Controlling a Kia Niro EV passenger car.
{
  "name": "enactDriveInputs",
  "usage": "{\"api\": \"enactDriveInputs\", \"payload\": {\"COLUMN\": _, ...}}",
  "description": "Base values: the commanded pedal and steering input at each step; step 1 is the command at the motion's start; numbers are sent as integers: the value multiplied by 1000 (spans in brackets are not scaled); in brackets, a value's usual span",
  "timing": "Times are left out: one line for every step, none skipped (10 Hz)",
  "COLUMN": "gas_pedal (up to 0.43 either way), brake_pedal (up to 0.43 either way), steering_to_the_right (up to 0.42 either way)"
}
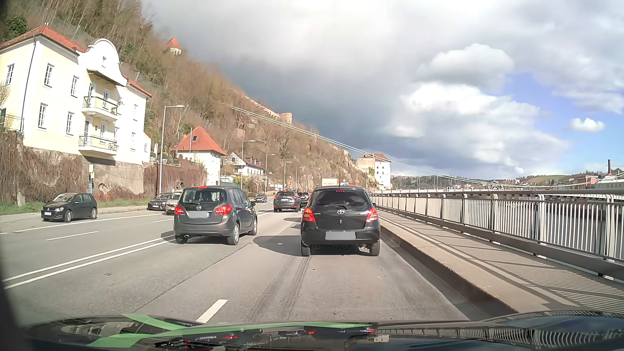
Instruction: Follow the waypoints while adhering to traffic rules and regulations
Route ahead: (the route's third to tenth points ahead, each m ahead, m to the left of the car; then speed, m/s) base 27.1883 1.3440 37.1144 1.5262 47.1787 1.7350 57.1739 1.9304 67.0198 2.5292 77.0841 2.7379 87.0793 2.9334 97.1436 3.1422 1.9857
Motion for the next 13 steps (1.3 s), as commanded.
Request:
{"api": "enactDriveInputs", "payload": {"gas_pedal": 0, "brake_pedal": 73, "steering_to_the_right": 6}}
{"api": "enactDriveInputs", "payload": {"gas_pedal": 0, "brake_pedal": 55, "steering_to_the_right": 6}}
{"api": "enactDriveInputs", "payload": {"gas_pedal": 0, "brake_pedal": 49, "steering_to_the_right": 6}}
{"api": "enactDriveInputs", "payload": {"gas_pedal": 0, "brake_pedal": 49, "steering_to_the_right": 6}}
{"api": "enactDriveInputs", "payload": {"gas_pedal": 0, "brake_pedal": 61, "steering_to_the_right": 6}}
{"api": "enactDriveInputs", "payload": {"gas_pedal": 0, "brake_pedal": 91, "steering_to_the_right": 6}}
{"api": "enactDriveInputs", "payload": {"gas_pedal": 0, "brake_pedal": 116, "steering_to_the_right": 6}}
{"api": "enactDriveInputs", "payload": {"gas_pedal": 0, "brake_pedal": 122, "steering_to_the_right": 6}}
{"api": "enactDriveInputs", "payload": {"gas_pedal": 0, "brake_pedal": 134, "steering_to_the_right": 6}}
{"api": "enactDriveInputs", "payload": {"gas_pedal": 0, "brake_pedal": 140, "steering_to_the_right": 6}}
{"api": "enactDriveInputs", "payload": {"gas_pedal": 0, "brake_pedal": 146, "steering_to_the_right": 6}}
{"api": "enactDriveInputs", "payload": {"gas_pedal": 0, "brake_pedal": 146, "steering_to_the_right": 6}}
{"api": "enactDriveInputs", "payload": {"gas_pedal": 0, "brake_pedal": 146, "steering_to_the_right": 6}}
